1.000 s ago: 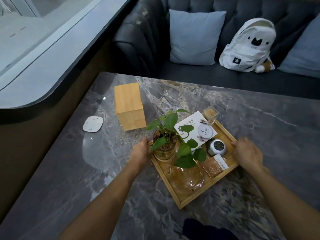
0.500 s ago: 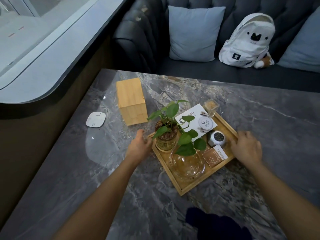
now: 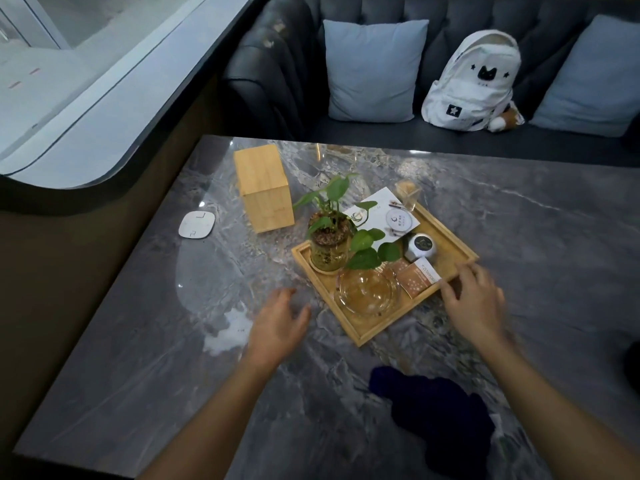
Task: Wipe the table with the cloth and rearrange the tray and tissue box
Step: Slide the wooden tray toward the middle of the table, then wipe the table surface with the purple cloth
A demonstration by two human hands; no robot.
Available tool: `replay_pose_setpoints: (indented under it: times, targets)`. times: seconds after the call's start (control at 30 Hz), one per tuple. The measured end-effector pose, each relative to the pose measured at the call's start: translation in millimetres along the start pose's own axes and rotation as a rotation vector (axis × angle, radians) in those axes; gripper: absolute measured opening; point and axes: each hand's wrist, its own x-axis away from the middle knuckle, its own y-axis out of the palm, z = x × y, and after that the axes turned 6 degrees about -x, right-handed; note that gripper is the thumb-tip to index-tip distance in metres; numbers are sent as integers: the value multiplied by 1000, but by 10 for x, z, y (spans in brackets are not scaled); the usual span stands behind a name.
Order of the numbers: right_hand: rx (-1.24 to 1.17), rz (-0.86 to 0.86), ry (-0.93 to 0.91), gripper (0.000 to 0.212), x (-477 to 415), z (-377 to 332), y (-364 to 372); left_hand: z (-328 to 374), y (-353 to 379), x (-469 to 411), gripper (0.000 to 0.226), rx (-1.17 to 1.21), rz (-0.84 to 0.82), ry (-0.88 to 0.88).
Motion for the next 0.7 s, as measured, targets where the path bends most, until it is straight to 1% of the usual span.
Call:
replay_pose_setpoints:
  times: [0.07,0.17,0.3,0.43,0.53,0.63,0.7]
  targets:
    - [-27,-21,11,43,204,47,0,-31,105,176,55,-63,6,54]
    - [-45,-84,37,49,538,120,18,-108,285,427,64,-170,-13,116]
    - [-40,-172,0,56,972,217,40,-244,518,683,71,-275,-42,183]
    - [14,-230,-141,75,1296,238,20,-340,659,785,72,-355,-17,221]
    - [42,-328,-204,91,1421,279,-1,-360,678,773,72,-371,-7,223]
    - [203,-510,-361,91,1479,346,22,-374,683,769,72,-376,-2,234]
    - [275,-553,-436,83,1477,363,38,-377,687,778,72,-377,3,238]
